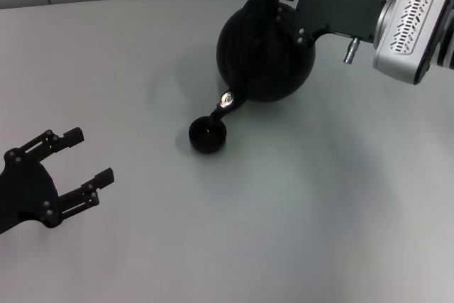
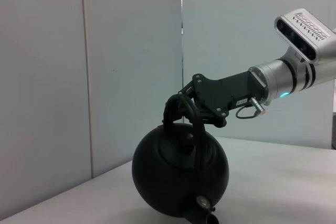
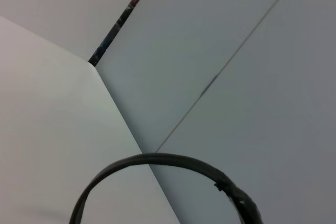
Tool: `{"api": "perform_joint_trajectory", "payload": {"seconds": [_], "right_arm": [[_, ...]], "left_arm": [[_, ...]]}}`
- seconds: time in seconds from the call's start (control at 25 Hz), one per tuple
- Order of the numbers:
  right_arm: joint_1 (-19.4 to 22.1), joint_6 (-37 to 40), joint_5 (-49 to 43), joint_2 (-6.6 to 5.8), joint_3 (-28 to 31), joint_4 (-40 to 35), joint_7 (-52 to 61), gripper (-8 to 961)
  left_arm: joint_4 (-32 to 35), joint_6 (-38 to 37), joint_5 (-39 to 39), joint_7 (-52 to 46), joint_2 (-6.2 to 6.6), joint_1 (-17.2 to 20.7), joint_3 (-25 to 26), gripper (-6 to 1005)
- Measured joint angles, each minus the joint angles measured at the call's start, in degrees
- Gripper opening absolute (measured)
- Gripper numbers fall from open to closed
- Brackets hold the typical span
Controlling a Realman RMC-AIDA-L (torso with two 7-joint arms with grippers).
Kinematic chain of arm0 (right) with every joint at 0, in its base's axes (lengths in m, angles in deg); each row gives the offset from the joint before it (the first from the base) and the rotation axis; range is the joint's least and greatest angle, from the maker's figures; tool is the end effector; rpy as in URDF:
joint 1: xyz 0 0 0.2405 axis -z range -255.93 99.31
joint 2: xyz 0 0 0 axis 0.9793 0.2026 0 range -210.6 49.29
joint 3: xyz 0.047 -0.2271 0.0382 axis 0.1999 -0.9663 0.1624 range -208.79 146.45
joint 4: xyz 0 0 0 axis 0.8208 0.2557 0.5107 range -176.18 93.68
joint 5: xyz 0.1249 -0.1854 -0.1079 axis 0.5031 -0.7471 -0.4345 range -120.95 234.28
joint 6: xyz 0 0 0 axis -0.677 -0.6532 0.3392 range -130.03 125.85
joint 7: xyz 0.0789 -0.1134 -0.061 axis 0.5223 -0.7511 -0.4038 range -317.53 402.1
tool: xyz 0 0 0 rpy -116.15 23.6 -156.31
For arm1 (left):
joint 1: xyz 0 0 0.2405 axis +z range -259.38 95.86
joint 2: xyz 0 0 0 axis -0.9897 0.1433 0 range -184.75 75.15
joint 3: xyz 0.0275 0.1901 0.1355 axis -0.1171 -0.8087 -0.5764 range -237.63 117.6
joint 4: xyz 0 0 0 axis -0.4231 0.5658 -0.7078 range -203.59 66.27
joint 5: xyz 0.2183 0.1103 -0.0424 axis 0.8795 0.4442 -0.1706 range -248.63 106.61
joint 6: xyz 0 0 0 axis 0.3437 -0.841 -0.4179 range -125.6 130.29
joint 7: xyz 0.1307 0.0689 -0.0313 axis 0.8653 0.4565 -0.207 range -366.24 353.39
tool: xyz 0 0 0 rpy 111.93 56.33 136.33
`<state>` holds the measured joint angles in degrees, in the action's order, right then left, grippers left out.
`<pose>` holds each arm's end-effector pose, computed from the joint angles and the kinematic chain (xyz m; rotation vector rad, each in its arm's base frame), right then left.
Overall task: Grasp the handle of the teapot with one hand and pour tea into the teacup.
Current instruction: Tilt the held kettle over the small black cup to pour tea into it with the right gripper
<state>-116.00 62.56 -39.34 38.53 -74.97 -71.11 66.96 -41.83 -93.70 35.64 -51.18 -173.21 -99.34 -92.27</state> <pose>0.2379 0.4330 -0.0016 -2.2884 -0.3982 0.3481 -0.3304 0.2696 0.0027 -2.4897 -0.2789 -0.8399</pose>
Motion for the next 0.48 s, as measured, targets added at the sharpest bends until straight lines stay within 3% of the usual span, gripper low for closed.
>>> {"api": "perform_joint_trajectory", "payload": {"seconds": [0.48], "right_arm": [[0.0, 0.0, 1.1, 0.4, -1.6, -0.3, -3.8, 80]], "left_arm": [[-0.1, 0.0, -0.5, -0.2, -0.05, 0.0, 0.0, 783]]}}
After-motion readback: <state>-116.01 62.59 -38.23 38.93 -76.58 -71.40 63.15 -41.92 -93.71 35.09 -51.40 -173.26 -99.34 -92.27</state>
